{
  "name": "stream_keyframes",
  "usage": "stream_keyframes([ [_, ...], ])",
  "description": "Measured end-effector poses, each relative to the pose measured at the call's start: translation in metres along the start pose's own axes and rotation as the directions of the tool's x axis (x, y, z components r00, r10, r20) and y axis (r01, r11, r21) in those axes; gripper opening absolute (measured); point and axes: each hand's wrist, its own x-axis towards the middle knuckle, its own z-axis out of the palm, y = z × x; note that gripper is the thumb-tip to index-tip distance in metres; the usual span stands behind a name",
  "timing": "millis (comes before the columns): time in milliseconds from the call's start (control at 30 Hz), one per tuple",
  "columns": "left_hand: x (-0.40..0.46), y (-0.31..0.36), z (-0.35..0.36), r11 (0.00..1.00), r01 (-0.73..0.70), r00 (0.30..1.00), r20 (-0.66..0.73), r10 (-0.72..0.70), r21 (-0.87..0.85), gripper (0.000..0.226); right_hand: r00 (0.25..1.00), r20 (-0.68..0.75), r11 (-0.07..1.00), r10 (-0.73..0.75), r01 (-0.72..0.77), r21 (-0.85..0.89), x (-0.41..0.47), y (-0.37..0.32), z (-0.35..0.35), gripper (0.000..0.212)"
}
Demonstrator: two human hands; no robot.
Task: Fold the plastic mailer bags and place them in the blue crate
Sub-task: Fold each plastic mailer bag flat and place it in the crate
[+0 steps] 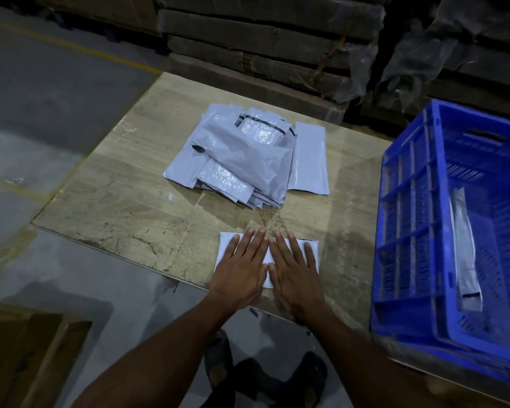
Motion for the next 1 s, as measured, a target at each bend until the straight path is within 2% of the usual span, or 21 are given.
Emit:
stream_keyframes([
  [533,-0.001,0.001,-0.004,0.999,0.008,1.0,0.022,-0.008,0.032,0.065,0.996,0.078,0.999,0.05,-0.049,-0.021,-0.002,0.002,-0.001,0.057],
  [1000,-0.002,-0.001,-0.007,1.0,0.014,0.998,0.062,-0.014,-0.003,0.067,0.981,0.112,0.987,0.16,-0.159,-0.02,-0.012,0.009,-0.005,0.074],
])
